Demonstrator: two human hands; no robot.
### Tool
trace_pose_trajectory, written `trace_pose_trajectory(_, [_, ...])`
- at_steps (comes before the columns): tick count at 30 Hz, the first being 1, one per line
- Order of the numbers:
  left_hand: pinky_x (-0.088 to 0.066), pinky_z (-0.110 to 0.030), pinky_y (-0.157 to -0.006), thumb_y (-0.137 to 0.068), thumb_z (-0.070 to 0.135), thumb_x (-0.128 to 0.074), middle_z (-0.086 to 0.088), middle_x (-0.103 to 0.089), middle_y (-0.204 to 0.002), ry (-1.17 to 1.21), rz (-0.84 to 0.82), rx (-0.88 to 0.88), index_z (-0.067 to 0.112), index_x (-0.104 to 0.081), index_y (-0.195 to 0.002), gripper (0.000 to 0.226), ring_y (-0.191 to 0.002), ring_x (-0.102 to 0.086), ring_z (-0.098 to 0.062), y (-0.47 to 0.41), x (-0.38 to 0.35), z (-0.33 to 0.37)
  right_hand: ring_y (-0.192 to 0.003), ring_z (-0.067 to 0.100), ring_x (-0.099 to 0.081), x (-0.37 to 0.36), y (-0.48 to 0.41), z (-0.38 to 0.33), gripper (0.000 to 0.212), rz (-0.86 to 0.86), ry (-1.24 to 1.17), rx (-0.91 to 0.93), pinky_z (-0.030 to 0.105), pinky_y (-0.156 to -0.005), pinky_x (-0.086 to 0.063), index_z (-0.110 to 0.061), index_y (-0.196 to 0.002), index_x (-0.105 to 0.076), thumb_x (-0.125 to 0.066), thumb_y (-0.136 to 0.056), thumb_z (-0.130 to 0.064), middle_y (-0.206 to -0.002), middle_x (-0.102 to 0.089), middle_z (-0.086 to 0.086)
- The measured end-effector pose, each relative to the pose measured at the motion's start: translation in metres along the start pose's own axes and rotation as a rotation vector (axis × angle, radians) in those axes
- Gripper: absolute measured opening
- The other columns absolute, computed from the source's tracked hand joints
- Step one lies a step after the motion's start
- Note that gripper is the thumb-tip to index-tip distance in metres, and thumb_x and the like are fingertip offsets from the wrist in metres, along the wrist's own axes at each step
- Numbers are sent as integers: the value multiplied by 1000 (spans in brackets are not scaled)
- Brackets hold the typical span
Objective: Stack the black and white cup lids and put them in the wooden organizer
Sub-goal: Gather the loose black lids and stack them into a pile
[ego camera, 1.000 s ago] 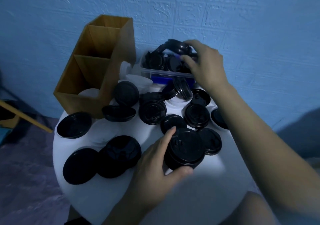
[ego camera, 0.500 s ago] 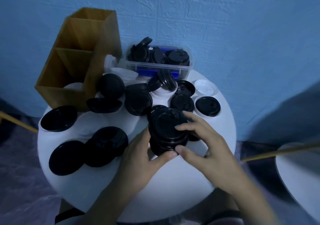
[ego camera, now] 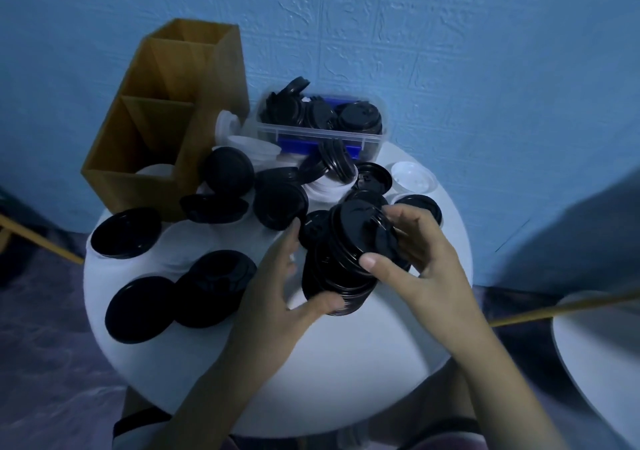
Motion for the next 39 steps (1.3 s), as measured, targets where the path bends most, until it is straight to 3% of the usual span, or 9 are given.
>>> trace_pose_trajectory(4, [-49,-15,-73,-86,49,-55,13,-72,-103,77,241,-123,40,-67,-109,28,-90,-68,-8,-5,8,29,-122,6,-61,0,-3,-7,59,-13,-4,17,18,-99,-47,-25,-129,-55,-84,-78,-26,-125,-66,-17])
trace_pose_trajectory(6, [-53,-23,-67,-85,45,-60,-3,-75,-91,317,104,-32,28,-74,-104,29,-79,-69,-11,-15,4,39,-124,6,-60,-3,-4,-11,61,-32,24,30,22,-103,-48,-29,-132,-53,-82,-78,-25,-126,-65,-21])
trace_pose_trajectory(9, [-58,-26,-75,-85,27,-67,-11,-77,-98,550,7,122,22,-79,-96,17,-94,-74,-22,-25,0,44,-132,3,-53,-9,-9,-14,76,-50,92,57,33,-109,-46,-35,-146,-45,-84,-82,-29,-136,-56,-28])
trace_pose_trajectory(14, [-60,-27,-74,-90,15,-70,1,-73,-77,468,8,71,25,-77,-81,15,-83,-73,-13,-35,1,48,-136,-1,-47,-15,-22,-20,93,-32,210,51,40,-110,-46,-40,-152,-38,-79,-72,-62,-143,-51,-25])
trace_pose_trajectory(24, [-60,-25,-68,-80,27,-65,-1,-77,-83,507,109,100,12,-67,-97,23,-76,-75,-16,-56,21,50,-114,-5,-63,13,-47,-18,62,9,129,-8,28,-105,-49,-48,-130,-54,-85,-79,-33,-116,-66,-33])
trace_pose_trajectory(28, [-61,-27,-74,-87,22,-63,-2,-78,-101,586,161,185,16,-64,-111,24,-88,-77,-20,-56,31,41,-123,-16,-47,35,-59,17,86,-54,405,-129,27,-113,-37,-37,-152,-38,-84,-80,-35,-133,-50,-36])
trace_pose_trajectory(33, [-60,-25,-73,-79,26,-64,-3,-79,-99,545,172,165,15,-64,-108,31,-88,-77,-19,-49,30,40,-142,4,-35,41,-65,35,98,-159,586,-88,34,-118,-34,-40,-156,-31,-88,-76,-36,-156,-33,-21])
trace_pose_trajectory(36, [-60,-22,-67,-83,22,-64,0,-79,-91,484,173,127,15,-64,-105,22,-82,-76,-15,-47,29,41,-135,-4,-38,39,-63,36,84,-152,464,-71,18,-110,-40,-42,-150,-41,-86,-79,-32,-154,-37,-20])
trace_pose_trajectory(39, [-59,-21,-60,-93,14,-59,2,-78,-83,469,119,142,18,-66,-104,14,-71,-73,-11,-46,24,42,-132,-3,-46,34,-56,22,61,-63,343,38,31,-111,-42,-40,-141,-53,-79,-87,-30,-142,-51,-22])
Point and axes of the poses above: each hand's wrist, its own y-axis away from the middle knuckle, its own x-axis out of the back of the hand, z = x × y, the point moved 2 cm from there along -y, towards the middle knuckle
